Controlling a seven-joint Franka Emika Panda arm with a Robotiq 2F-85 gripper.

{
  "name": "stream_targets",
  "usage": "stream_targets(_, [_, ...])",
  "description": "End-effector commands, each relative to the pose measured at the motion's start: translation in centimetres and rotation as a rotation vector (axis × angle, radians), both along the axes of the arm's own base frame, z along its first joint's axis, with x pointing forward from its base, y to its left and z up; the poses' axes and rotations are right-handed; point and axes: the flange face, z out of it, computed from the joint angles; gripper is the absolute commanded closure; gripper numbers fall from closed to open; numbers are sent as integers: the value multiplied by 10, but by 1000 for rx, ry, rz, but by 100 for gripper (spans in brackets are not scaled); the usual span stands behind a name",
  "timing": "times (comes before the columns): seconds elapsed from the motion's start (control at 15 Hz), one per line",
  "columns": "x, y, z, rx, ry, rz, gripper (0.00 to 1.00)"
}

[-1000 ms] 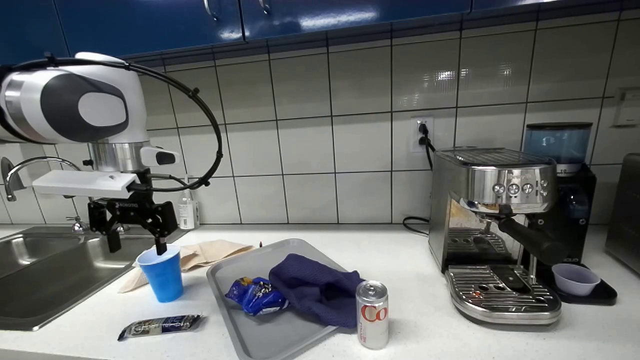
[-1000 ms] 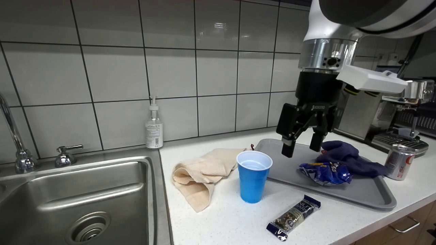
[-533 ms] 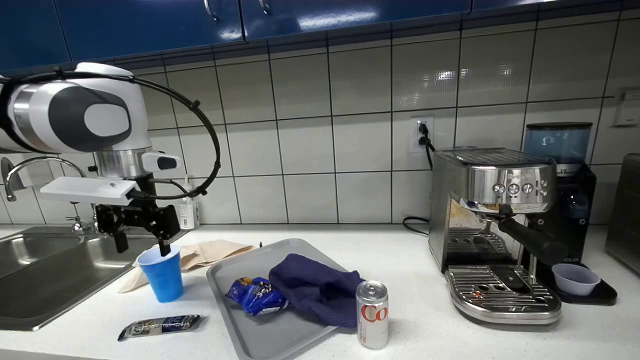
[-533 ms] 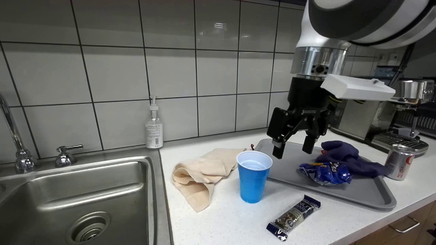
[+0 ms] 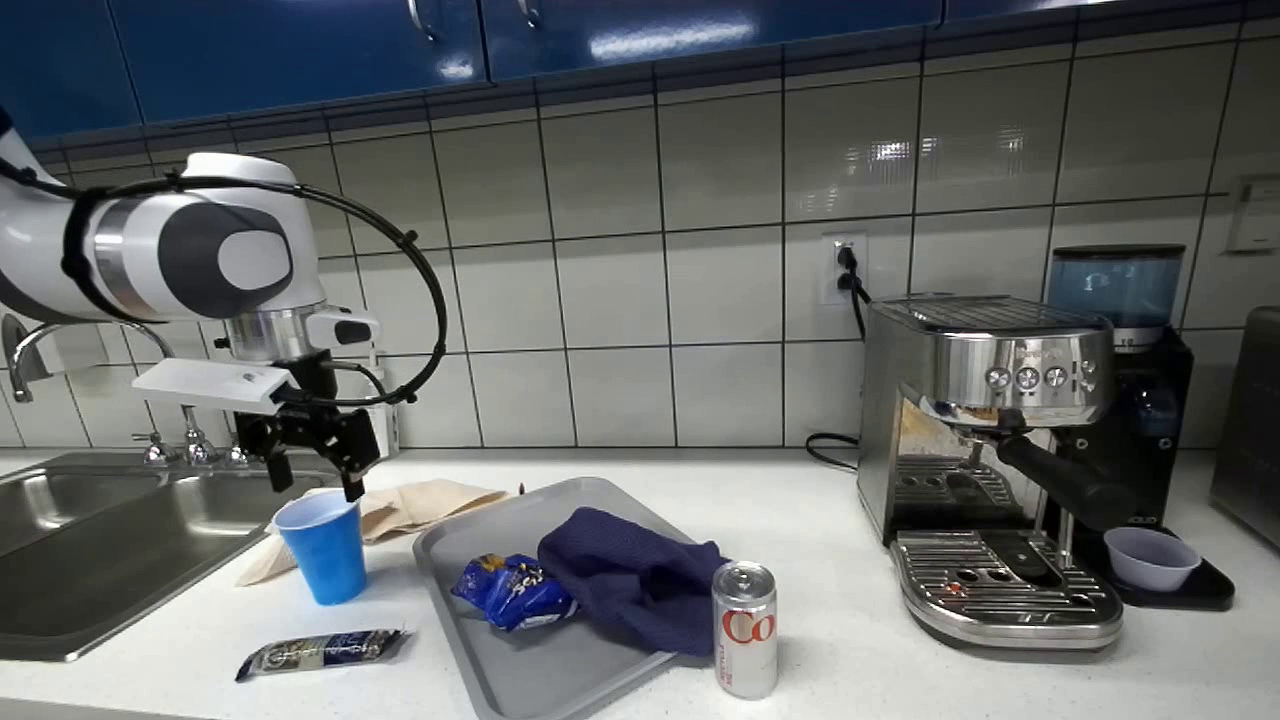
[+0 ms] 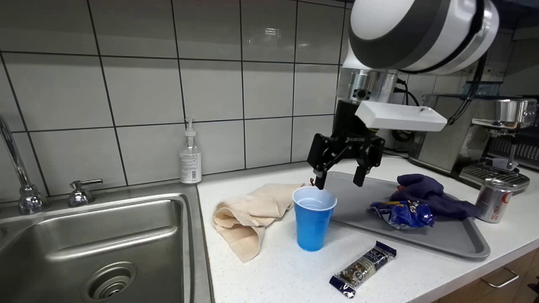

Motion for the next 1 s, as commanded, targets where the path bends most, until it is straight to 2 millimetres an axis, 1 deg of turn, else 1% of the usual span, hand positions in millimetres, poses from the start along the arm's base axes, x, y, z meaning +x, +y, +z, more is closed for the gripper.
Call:
stream_targets(0.0, [23, 6, -9, -23, -9, -41, 0])
stream_targets(0.33, [35, 9, -23, -60, -1, -61, 0])
stream_targets(0.67, [33, 9, -40, -93, 20, -58, 0])
stream_targets(0.87, [31, 8, -44, -99, 28, -58, 0])
stream_targets(0.93, [31, 8, -45, -98, 27, -56, 25])
